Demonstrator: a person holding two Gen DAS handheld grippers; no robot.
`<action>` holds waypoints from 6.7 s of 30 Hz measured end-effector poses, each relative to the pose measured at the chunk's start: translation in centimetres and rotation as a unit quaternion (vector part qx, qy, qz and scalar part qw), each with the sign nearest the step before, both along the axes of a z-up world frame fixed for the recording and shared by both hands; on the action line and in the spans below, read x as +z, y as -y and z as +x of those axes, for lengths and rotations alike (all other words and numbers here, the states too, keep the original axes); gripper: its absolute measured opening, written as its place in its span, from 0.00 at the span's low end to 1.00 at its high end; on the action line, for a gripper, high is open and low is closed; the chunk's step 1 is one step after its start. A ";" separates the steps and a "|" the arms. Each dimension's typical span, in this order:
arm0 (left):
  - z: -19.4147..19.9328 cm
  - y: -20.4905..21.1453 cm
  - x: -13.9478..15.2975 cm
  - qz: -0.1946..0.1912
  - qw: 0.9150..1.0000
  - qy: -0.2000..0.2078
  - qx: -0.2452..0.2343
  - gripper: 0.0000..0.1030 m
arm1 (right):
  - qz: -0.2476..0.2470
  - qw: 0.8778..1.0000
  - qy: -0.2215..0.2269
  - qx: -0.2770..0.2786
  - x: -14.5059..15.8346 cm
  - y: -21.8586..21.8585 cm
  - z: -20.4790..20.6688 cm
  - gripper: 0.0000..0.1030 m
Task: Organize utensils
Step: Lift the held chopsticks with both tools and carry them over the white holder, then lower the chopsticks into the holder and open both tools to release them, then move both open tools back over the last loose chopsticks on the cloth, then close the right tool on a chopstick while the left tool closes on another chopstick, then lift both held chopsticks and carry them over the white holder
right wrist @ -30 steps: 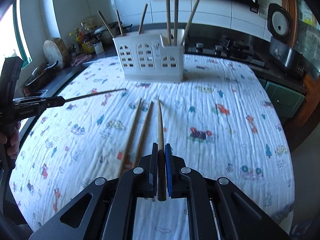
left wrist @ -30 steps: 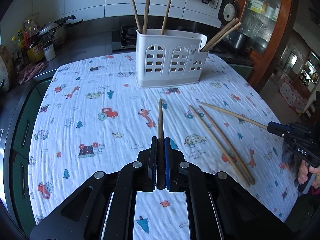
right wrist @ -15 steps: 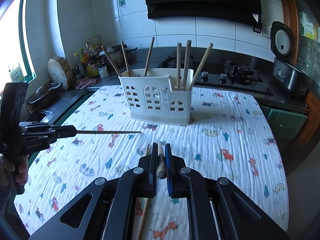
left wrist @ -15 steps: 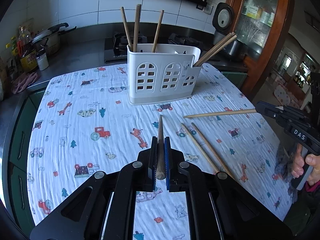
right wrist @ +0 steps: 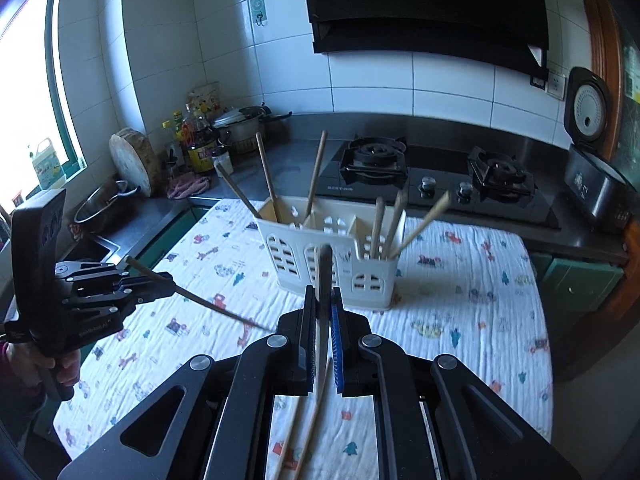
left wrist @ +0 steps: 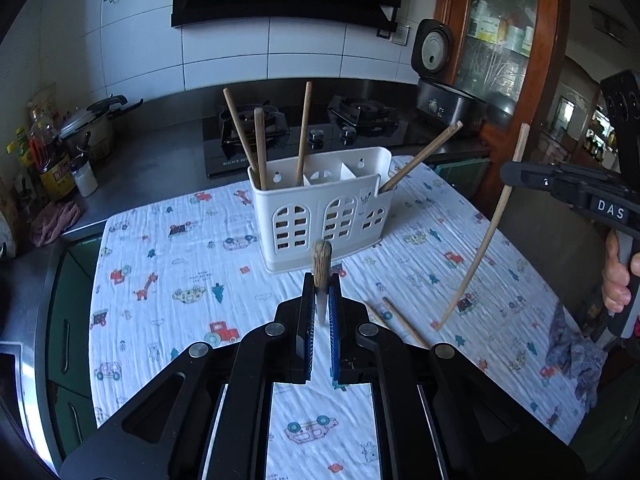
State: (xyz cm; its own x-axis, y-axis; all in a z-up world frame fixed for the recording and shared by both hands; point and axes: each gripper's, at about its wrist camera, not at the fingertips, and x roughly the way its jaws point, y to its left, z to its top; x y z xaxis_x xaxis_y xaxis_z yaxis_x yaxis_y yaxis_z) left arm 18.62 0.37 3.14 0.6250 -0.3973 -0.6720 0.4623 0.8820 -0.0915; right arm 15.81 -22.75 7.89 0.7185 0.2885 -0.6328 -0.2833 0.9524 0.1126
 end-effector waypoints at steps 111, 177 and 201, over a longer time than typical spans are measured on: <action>-4.8 -4.5 -7.4 -0.029 0.993 -0.034 0.109 0.37 | 0.008 0.984 -0.167 -0.060 -20.2 -2.5 -9.2 0.12; -9.5 11.5 -16.3 0.003 0.983 -0.162 0.087 0.06 | 0.000 0.995 -0.091 -0.046 -14.1 3.8 -11.2 0.07; -5.9 6.2 -5.9 -0.006 0.998 -0.049 0.038 0.06 | -0.015 0.998 -0.037 -0.041 -9.6 2.1 -8.0 0.07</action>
State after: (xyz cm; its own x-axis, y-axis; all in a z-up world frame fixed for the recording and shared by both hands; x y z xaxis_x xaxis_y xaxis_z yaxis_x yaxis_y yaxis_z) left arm 12.75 -5.83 -2.71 0.5843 -0.3609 -0.7269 0.3832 0.9122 -0.1449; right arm 7.86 -24.87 -1.75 0.6900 0.2110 -0.6924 -0.1958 0.9753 0.1021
